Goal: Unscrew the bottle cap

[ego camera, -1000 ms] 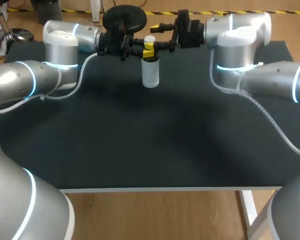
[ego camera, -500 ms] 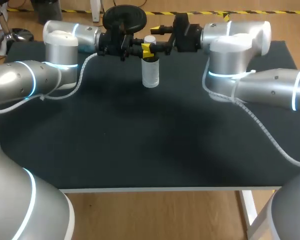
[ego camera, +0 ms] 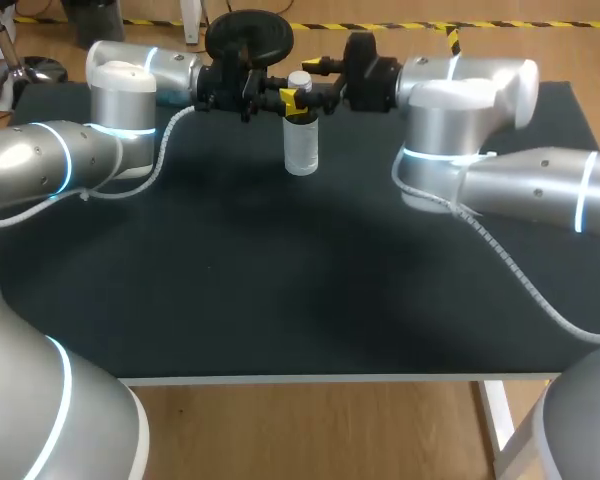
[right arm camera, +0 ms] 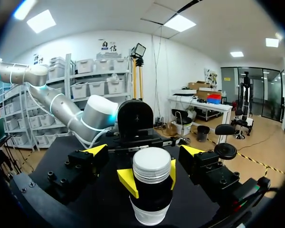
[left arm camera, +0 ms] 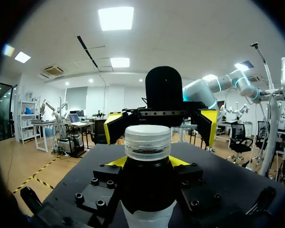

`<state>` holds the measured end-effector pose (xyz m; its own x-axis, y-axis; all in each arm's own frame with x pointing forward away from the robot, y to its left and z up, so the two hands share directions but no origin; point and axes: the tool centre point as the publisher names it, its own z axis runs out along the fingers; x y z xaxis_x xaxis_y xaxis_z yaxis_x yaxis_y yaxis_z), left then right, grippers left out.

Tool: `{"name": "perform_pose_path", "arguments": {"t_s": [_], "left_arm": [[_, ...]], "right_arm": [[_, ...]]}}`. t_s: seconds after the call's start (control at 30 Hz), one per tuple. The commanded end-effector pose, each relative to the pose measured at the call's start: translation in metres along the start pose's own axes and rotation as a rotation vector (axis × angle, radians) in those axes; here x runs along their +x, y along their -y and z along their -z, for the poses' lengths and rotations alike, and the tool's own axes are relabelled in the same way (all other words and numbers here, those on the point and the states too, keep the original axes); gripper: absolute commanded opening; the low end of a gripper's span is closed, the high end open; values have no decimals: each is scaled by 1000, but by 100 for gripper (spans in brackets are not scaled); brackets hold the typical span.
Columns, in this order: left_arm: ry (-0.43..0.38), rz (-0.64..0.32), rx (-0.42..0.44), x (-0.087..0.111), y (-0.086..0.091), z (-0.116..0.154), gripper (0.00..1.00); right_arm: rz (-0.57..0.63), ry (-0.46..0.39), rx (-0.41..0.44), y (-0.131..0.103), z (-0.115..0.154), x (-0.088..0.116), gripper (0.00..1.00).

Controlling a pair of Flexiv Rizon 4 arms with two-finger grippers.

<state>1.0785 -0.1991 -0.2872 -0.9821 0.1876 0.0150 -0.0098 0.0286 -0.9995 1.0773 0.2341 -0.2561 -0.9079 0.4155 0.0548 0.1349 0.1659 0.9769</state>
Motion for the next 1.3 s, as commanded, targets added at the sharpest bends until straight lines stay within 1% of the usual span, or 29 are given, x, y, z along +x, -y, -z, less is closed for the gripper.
{"name": "perform_pose_path", "arguments": {"t_s": [0.03,0.3,0.33,0.37,0.4,0.47,0.5,0.53,0.57,0.6,0.67,0.7,0.87,1.03,1.13,1.23,1.3], "left_arm": [[-8,1,2,-4,-2,0,0],[-8,1,2,-4,-2,0,0],[-8,1,2,-4,-2,0,0],[-8,1,2,-4,-2,0,0],[-8,1,2,-4,-2,0,0],[-8,1,2,-4,-2,0,0],[-8,1,2,-4,-2,0,0],[-8,1,2,-4,-2,0,0],[-8,1,2,-4,-2,0,0],[-8,1,2,-4,-2,0,0],[-8,1,2,-4,-2,0,0],[-8,1,2,-4,-2,0,0],[-8,1,2,-4,-2,0,0],[-8,1,2,-4,-2,0,0],[-8,1,2,-4,-2,0,0],[-8,1,2,-4,-2,0,0],[-8,1,2,-4,-2,0,0]], "right_arm": [[-1,15,-12,3,-1,3,100],[8,6,-24,1,0,4,100],[9,6,-24,1,0,4,95],[10,6,-24,1,0,4,85],[10,6,-24,1,0,4,79],[10,3,-27,1,0,4,38],[11,2,-27,1,0,4,28],[13,0,-27,1,0,4,20],[14,-1,-27,1,0,4,14],[14,-3,-27,1,0,4,13],[15,-6,-28,1,0,4,3],[15,-7,-28,1,-1,4,0],[17,-16,-27,1,-1,3,0],[22,-60,-31,2,-1,-1,0],[28,-120,-44,3,0,-6,0],[31,-213,-66,5,1,-12,0],[43,-269,-63,6,2,-17,0]]}}
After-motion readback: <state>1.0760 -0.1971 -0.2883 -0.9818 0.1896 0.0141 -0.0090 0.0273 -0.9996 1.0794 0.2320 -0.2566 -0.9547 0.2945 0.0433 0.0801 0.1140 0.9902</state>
